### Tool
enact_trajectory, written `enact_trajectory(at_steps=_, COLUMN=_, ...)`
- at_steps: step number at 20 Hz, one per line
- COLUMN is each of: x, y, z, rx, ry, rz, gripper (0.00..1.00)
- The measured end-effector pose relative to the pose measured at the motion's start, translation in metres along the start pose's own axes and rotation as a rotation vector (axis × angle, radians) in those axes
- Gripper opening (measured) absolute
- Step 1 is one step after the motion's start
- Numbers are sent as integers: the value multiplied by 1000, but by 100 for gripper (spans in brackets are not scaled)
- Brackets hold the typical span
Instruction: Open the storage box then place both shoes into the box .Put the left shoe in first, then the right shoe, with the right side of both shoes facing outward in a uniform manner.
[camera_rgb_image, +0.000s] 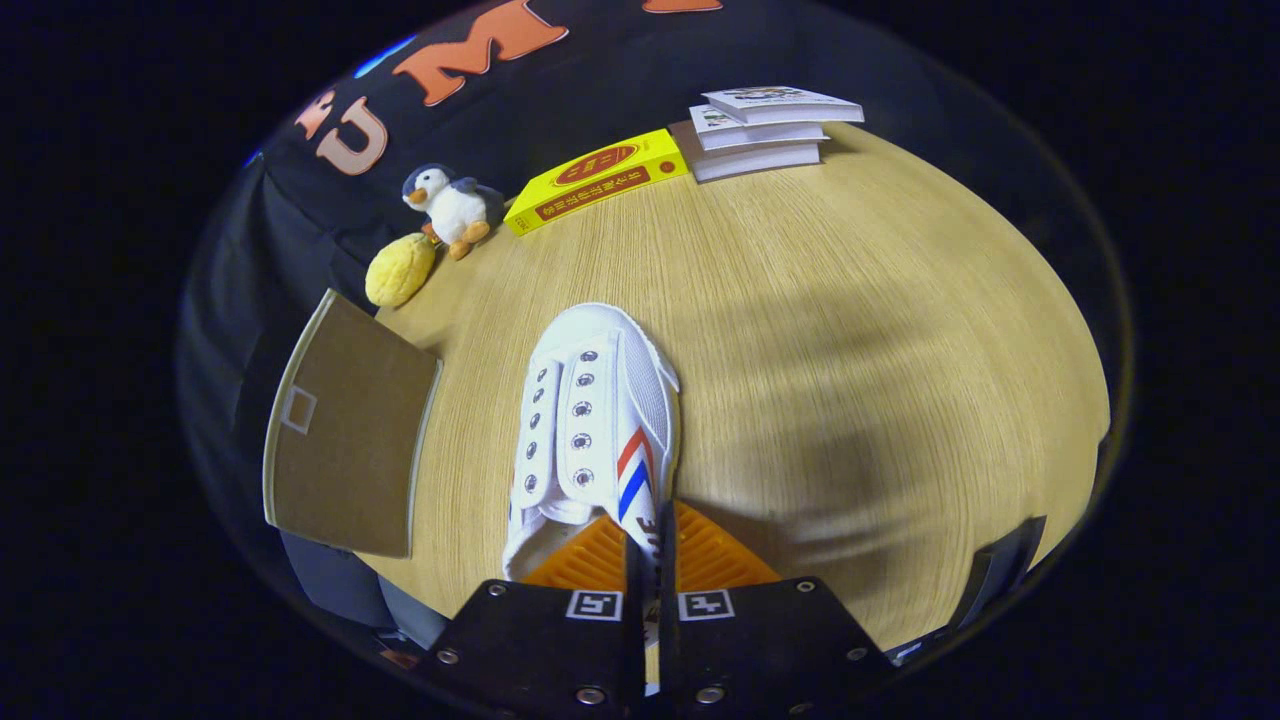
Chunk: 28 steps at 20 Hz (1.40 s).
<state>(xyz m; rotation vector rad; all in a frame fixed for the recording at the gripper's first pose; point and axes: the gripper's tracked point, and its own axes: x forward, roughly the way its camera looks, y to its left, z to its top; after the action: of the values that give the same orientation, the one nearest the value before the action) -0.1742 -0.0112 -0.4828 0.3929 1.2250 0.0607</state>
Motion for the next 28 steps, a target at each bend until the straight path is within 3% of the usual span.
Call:
enact_trajectory(at_steps=16, x=-86, y=128, z=75, rx=12, ry=-206, rz=122, gripper=4)
enact_trajectory(at_steps=22, x=-90, y=225, z=72, rx=-50, ry=-176, rz=227, gripper=4)
enact_trajectory(at_steps=28, x=-63, y=313, z=42, rx=-113, ry=-72, rz=299, gripper=4)
